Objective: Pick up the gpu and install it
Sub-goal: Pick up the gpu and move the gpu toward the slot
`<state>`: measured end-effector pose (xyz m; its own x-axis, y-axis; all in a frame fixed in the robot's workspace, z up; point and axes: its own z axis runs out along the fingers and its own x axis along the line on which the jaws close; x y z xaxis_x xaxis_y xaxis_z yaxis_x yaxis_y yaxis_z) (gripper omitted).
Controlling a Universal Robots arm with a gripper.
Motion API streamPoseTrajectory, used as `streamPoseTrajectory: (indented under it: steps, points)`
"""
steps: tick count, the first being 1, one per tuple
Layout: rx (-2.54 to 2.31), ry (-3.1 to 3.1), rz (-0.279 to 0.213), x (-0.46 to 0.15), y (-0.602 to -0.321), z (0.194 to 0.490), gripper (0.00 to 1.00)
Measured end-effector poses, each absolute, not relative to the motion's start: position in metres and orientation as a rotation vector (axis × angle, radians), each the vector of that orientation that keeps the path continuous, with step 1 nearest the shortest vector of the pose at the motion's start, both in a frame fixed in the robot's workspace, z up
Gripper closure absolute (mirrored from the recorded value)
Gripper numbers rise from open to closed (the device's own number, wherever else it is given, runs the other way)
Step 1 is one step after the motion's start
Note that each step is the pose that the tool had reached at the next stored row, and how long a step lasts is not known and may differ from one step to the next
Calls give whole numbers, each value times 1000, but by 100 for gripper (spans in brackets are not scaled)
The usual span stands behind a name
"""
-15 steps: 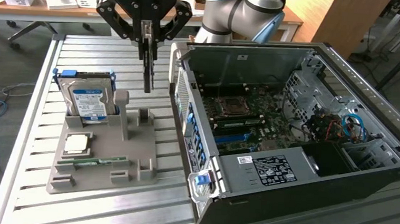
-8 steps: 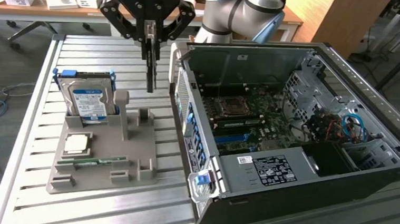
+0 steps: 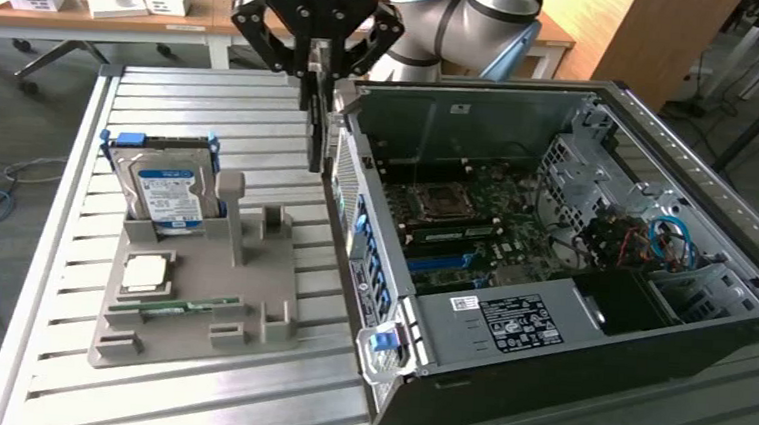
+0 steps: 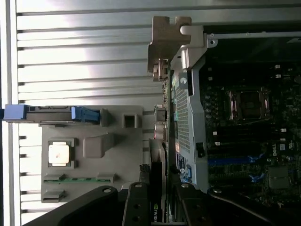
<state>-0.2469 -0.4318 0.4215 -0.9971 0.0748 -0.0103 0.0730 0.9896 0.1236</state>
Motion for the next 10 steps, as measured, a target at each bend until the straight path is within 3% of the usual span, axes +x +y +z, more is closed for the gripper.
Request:
streamPoseTrajectory:
  steps: [6,10]
  points:
    - [118,3133,196,-233,-432,421,74]
    - [120,3161,152,-230,-432,422,74]
